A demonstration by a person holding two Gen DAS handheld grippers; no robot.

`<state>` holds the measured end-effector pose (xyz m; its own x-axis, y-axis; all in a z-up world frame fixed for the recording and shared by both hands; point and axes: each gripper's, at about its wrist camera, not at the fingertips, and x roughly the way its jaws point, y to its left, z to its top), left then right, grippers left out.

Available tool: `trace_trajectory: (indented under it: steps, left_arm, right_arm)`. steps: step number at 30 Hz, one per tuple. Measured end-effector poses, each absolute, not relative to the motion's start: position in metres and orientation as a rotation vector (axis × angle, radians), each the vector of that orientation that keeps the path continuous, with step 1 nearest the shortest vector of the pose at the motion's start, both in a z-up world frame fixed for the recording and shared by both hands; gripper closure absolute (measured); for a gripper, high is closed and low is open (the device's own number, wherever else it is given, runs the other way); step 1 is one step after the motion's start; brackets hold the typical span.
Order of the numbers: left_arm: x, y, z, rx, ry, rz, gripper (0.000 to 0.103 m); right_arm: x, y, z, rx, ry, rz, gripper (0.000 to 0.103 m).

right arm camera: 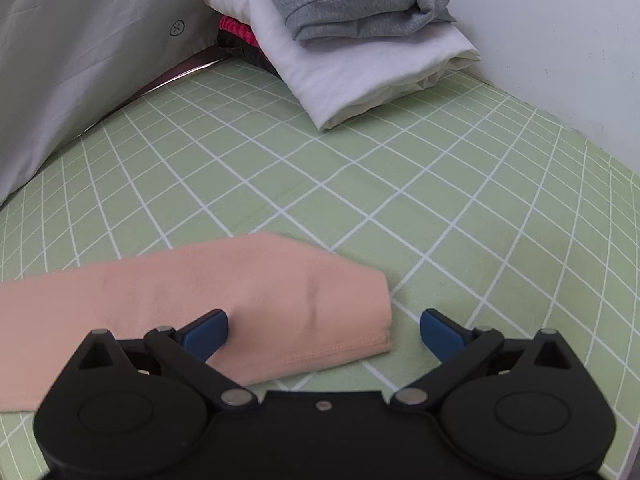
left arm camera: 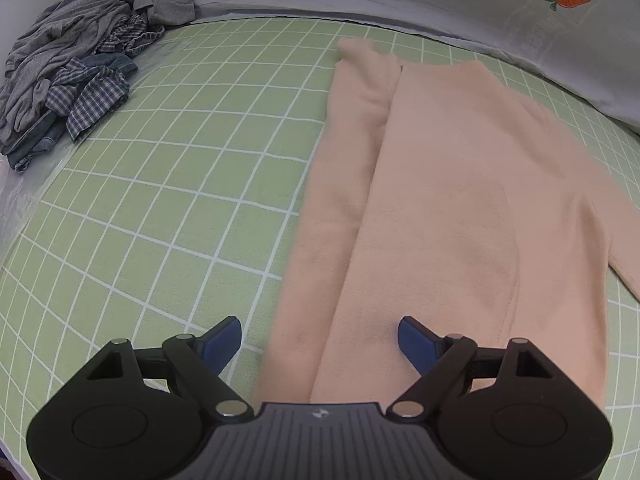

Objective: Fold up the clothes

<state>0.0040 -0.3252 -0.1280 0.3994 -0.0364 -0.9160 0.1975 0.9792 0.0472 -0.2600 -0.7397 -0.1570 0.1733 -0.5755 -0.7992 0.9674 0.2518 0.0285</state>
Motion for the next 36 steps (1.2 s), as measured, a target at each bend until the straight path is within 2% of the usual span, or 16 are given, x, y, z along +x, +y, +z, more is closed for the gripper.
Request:
trace_trajectory:
  steps: [6, 7, 9, 12, 14, 15, 16, 17, 23, 30, 33, 34, 35, 36]
  left_arm:
    - [0.017, -0.331, -0.129, 0.171, 1.143, -0.174, 0.017]
    - [0.018, -0.331, -0.128, 0.171, 1.141, -0.177, 0.017]
    - [0.022, -0.332, -0.127, 0.179, 1.136, -0.189, 0.017]
    - [0.027, -0.333, -0.123, 0.194, 1.119, -0.211, 0.017]
    - [0.030, -0.334, -0.120, 0.203, 1.104, -0.220, 0.016]
    - [0.030, -0.334, -0.119, 0.196, 1.100, -0.220, 0.016]
    - [0.031, -0.334, -0.117, 0.189, 1.095, -0.219, 0.016]
    - [0.032, -0.334, -0.115, 0.182, 1.091, -0.219, 0.016]
    - [0.026, -0.325, -0.112, 0.177, 1.089, -0.196, 0.014]
    - [0.021, -0.305, -0.116, 0.132, 1.111, -0.148, 0.013]
    - [0.020, -0.299, -0.118, 0.125, 1.136, -0.107, 0.013]
    - [0.020, -0.297, -0.117, 0.128, 1.140, -0.100, 0.013]
    - [0.019, -0.298, -0.115, 0.130, 1.133, -0.101, 0.013]
    - [0.019, -0.298, -0.113, 0.133, 1.126, -0.103, 0.013]
  right_arm:
    - [-0.255, -0.741, -0.155, 0.582, 0.789, -1.143, 0.001]
    - [-0.253, -0.741, -0.155, 0.587, 0.790, -1.129, 0.007]
    - [-0.252, -0.741, -0.153, 0.601, 0.786, -1.121, 0.010]
    - [-0.247, -0.740, -0.148, 0.578, 0.792, -1.089, 0.031]
    - [-0.243, -0.738, -0.143, 0.549, 0.796, -1.056, 0.059]
    - [-0.241, -0.737, -0.141, 0.534, 0.798, -1.039, 0.067]
    - [-0.239, -0.736, -0.138, 0.519, 0.800, -1.023, 0.086]
    - [-0.237, -0.735, -0.136, 0.504, 0.802, -1.006, 0.091]
    - [-0.209, -0.698, -0.097, 0.260, 0.760, -0.877, 0.093]
    - [-0.154, -0.643, -0.068, 0.293, 0.687, -0.549, 0.094]
    - [-0.129, -0.608, -0.071, 0.410, 0.685, -0.310, 0.092]
    - [-0.124, -0.600, -0.073, 0.479, 0.684, -0.227, 0.087]
    - [-0.122, -0.594, -0.075, 0.552, 0.673, -0.197, 0.066]
    - [-0.122, -0.591, -0.077, 0.613, 0.667, -0.198, 0.054]
